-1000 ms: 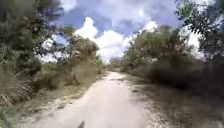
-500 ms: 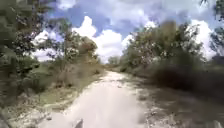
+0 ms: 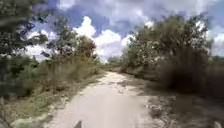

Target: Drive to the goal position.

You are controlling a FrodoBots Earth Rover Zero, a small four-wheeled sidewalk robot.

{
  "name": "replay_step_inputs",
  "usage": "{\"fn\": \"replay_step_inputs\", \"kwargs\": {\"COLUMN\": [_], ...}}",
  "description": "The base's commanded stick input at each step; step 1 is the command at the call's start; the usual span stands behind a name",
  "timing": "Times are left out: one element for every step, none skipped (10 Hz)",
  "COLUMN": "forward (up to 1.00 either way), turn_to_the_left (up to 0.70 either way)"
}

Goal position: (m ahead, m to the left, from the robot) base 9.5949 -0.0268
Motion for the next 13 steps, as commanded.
{"fn": "replay_step_inputs", "kwargs": {"forward": [1.0, 1.0, 1.0, 1.0, 1.0, 1.0, 1.0, 1.0, 1.0, 1.0, 1.0, 1.0, 1.0], "turn_to_the_left": [0.22, 0.27, 0.27, 0.27, 0.27, 0.27, 0.27, 0.18, 0.0, 0.0, 0.0, 0.0, 0.0]}}
